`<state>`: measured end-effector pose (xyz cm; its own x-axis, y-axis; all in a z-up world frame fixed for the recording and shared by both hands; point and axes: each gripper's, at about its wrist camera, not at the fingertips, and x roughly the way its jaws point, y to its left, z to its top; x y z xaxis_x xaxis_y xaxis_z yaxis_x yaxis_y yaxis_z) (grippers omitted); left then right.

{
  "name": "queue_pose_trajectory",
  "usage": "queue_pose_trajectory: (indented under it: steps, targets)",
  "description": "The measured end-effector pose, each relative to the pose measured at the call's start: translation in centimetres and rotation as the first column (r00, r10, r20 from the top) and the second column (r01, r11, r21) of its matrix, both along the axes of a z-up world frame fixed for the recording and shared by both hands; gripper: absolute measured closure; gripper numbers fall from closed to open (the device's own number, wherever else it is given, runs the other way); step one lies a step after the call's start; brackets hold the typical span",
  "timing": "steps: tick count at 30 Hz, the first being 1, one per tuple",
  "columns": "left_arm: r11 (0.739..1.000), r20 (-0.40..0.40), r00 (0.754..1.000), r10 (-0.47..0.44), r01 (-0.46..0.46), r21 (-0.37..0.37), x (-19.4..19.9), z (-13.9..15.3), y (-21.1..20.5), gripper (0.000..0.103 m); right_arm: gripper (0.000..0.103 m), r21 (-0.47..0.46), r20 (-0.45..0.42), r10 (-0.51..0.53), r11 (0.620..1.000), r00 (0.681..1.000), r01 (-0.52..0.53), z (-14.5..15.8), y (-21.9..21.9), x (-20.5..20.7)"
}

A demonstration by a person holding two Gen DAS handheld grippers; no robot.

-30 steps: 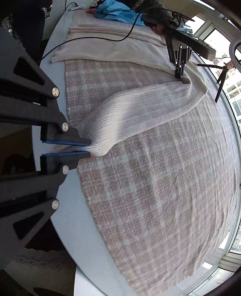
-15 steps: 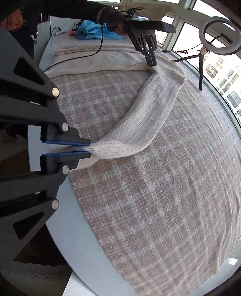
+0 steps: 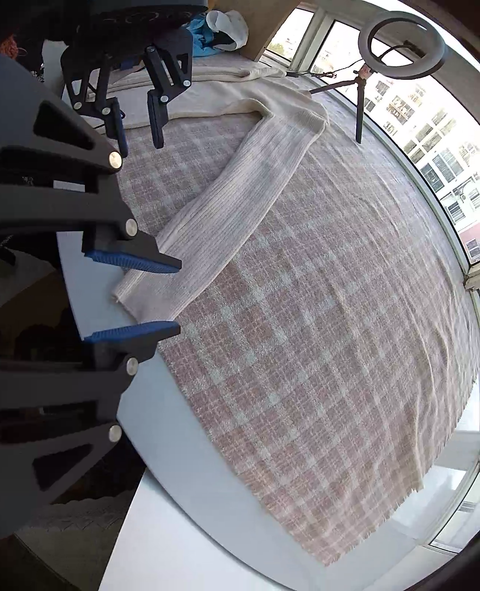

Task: Fold clothes

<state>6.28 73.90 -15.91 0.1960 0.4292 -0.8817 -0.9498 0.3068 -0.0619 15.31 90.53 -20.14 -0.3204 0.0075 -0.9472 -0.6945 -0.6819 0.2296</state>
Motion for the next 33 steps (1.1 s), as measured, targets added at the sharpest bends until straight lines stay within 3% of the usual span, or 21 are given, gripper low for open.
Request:
queue_pose_trajectory:
  steps: [3, 7, 10, 12, 14, 22, 24, 26, 27, 31, 33]
  targets:
    - [1.000, -0.028, 1.000, -0.005, 0.005, -0.014, 3.3, -1.9, 3.4, 0.068, 0.076, 0.064, 0.017, 0.001, 0.998, 1.000, -0.003, 1.1, 1.6, -0.3]
    - [0.994, -0.065, 0.996, 0.069, -0.074, -0.082, 3.8, -4.7, 6.9, 0.064, 0.076, 0.100, -0.006, -0.006, 0.995, 1.000, 0.007, 2.4, 3.1, -0.4]
    - [0.977, 0.014, 0.987, 0.159, -0.156, -0.146, 2.4, -6.1, 8.5, 0.065, 0.076, 0.115, -0.015, -0.009, 0.993, 1.000, 0.011, 3.0, 3.9, -0.4]
    - [0.972, 0.075, 0.976, 0.204, -0.192, -0.137, 1.0, -6.2, 8.6, 0.072, 0.076, 0.120, -0.018, -0.010, 0.993, 1.000, 0.012, 3.0, 4.3, -0.6]
    - [0.964, 0.114, 0.963, 0.243, -0.226, -0.141, -0.3, -6.2, 8.6, 0.101, 0.076, 0.122, -0.017, -0.010, 0.992, 1.000, 0.012, 3.1, 4.8, -0.5]
    - [0.941, 0.274, 0.904, 0.329, -0.287, -0.181, -3.3, -5.6, 7.3, 0.100, 0.076, 0.091, -0.032, 0.019, 0.996, 0.999, -0.017, 2.0, 5.8, -2.7]
    - [0.941, 0.248, 0.914, 0.323, -0.281, -0.191, -2.6, -5.6, 7.6, 0.092, 0.076, 0.083, -0.032, 0.025, 0.996, 0.999, -0.022, 1.8, 6.2, -3.5]
    - [0.942, 0.212, 0.926, 0.313, -0.274, -0.194, -1.8, -5.5, 8.1, 0.069, 0.076, 0.079, -0.031, 0.028, 0.997, 0.999, -0.026, 1.6, 6.6, -4.4]
    - [0.945, 0.190, 0.934, 0.302, -0.268, -0.188, -1.3, -5.6, 8.4, 0.068, 0.076, 0.082, -0.028, 0.029, 0.996, 0.999, -0.026, 1.5, 6.8, -4.7]
    - [0.958, 0.115, 0.957, 0.265, -0.248, -0.147, 0.5, -6.2, 9.0, 0.069, 0.076, 0.080, -0.013, 0.031, 0.996, 0.999, -0.029, 1.2, 7.3, -5.7]
    - [0.958, 0.110, 0.957, 0.269, -0.254, -0.134, 0.5, -6.3, 9.1, 0.087, 0.076, 0.090, 0.000, 0.029, 0.996, 1.000, -0.029, 1.1, 7.6, -5.9]
